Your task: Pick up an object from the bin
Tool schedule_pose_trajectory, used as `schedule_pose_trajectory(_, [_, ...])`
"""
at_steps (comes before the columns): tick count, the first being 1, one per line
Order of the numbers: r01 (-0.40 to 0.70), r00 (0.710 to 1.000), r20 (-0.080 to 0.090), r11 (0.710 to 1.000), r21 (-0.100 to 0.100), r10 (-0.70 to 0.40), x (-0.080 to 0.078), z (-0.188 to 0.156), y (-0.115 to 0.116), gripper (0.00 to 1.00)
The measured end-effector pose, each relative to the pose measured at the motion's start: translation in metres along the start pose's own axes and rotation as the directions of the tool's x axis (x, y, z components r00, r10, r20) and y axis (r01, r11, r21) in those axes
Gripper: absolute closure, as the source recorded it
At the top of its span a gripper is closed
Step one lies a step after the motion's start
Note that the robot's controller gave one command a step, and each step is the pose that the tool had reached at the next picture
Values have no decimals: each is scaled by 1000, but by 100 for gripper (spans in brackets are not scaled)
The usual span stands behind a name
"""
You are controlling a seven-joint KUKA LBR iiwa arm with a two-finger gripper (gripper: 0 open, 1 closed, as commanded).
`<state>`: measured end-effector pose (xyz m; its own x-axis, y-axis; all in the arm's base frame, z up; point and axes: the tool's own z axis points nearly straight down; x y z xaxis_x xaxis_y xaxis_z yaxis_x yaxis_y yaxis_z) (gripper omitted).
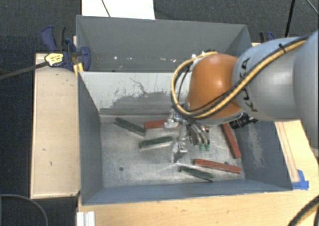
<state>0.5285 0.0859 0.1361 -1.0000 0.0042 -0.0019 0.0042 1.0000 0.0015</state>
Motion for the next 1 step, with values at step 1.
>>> schedule_pose_trajectory(1, [-1,1000,0,1000,0,1,0,0,0,0])
